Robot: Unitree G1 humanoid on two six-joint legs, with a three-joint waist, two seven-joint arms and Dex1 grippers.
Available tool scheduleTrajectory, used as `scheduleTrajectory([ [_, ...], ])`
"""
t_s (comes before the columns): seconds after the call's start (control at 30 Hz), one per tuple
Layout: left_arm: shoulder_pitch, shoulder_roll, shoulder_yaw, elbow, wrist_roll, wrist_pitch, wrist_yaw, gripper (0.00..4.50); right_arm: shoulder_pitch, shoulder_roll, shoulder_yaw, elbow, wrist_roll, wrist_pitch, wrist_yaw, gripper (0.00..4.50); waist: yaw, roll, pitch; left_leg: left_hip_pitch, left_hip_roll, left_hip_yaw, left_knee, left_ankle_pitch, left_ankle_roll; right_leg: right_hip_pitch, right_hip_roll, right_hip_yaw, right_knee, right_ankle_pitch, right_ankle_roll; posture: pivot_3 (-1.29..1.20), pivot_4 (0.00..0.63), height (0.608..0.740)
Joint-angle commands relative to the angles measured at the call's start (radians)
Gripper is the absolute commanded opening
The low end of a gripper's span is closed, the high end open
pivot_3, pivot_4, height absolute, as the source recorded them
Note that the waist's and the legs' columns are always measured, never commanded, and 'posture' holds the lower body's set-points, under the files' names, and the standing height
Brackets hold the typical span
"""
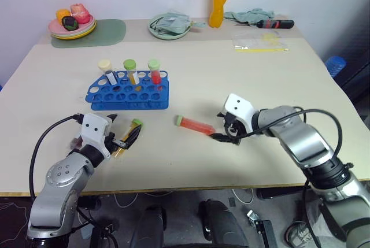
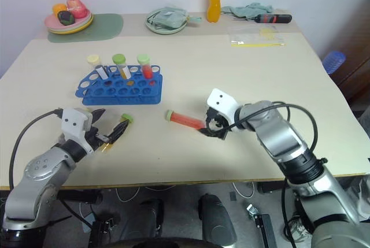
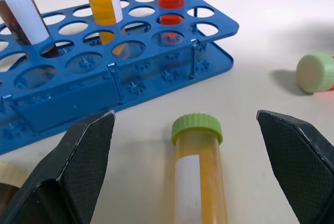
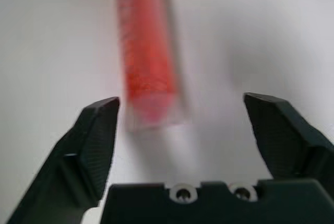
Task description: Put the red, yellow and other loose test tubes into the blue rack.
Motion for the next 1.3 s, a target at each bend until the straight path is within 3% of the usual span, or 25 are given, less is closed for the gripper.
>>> scheduleTrajectory([
  [0.03, -0.008, -0.001, -0.007, -0.011, 0.002, -0.011, -0.001, 4.50, -0.131, 0.002, 0.061, -0.024, 0.015, 0.093, 0.056, 4.25, 0.001, 0.000, 0.000, 0.000, 0.000, 0.000, 0.000, 0.000, 0.000, 0.000, 0.000, 0.000, 0.000, 0.000, 0.000, 0.00, 0.150, 0.740],
  [0.4, -0.035, -0.013, -0.039, -0.005, 0.005, -0.005, 0.005, 4.50, -0.453, 0.167, 0.297, 0.204, 0.086, 0.422, 0.110, 4.25, 0.002, 0.000, 0.000, 0.000, 0.000, -0.001, 0.000, 0.000, 0.000, 0.000, -0.001, -0.001, 0.000, 0.000, 0.000, 0.00, 0.150, 0.740],
  [0.57, -0.008, -0.027, -0.033, -0.034, 0.004, -0.002, 0.021, 4.50, -0.518, 0.266, 0.355, 0.375, 0.065, 0.423, 0.073, 4.25, 0.001, 0.000, 0.000, -0.001, 0.000, -0.001, 0.000, 0.000, 0.000, 0.000, -0.001, -0.001, 0.000, 0.000, 0.000, 0.00, 0.150, 0.740],
  [0.97, 0.049, -0.046, -0.033, -0.032, 0.016, -0.041, 0.024, 4.50, -0.568, 0.375, 0.381, 0.605, 0.003, 0.331, 0.018, 4.25, -0.002, 0.000, 0.000, 0.000, 0.000, -0.001, 0.000, 0.000, 0.000, 0.000, -0.001, -0.001, 0.000, 0.000, 0.000, 0.00, 0.150, 0.740],
  [1.07, 0.047, -0.047, -0.035, -0.015, 0.018, -0.055, 0.018, 4.50, -0.569, 0.373, 0.380, 0.603, 0.000, 0.328, 0.024, 3.37, -0.001, 0.000, 0.000, 0.000, 0.000, -0.001, 0.000, 0.000, 0.000, 0.000, -0.001, -0.001, 0.000, 0.000, 0.000, 0.00, 0.150, 0.740],
  [1.23, 0.042, -0.046, -0.038, 0.013, 0.025, -0.077, 0.003, 4.50, -0.566, 0.340, 0.375, 0.526, 0.017, 0.367, 0.051, 0.87, 0.000, 0.000, 0.000, -0.001, 0.000, -0.001, 0.000, 0.000, 0.000, -0.001, -0.001, -0.001, 0.000, 0.000, 0.000, 0.00, 0.150, 0.740],
  [1.3, 0.039, -0.046, -0.035, 0.025, 0.026, -0.088, -0.003, 4.50, -0.559, 0.307, 0.361, 0.446, 0.040, 0.395, 0.070, 0.77, 0.000, 0.001, 0.000, -0.002, 0.000, -0.001, -0.001, 0.000, 0.000, -0.002, -0.001, -0.001, 0.000, 0.000, 0.000, 0.00, 0.150, 0.740],
])
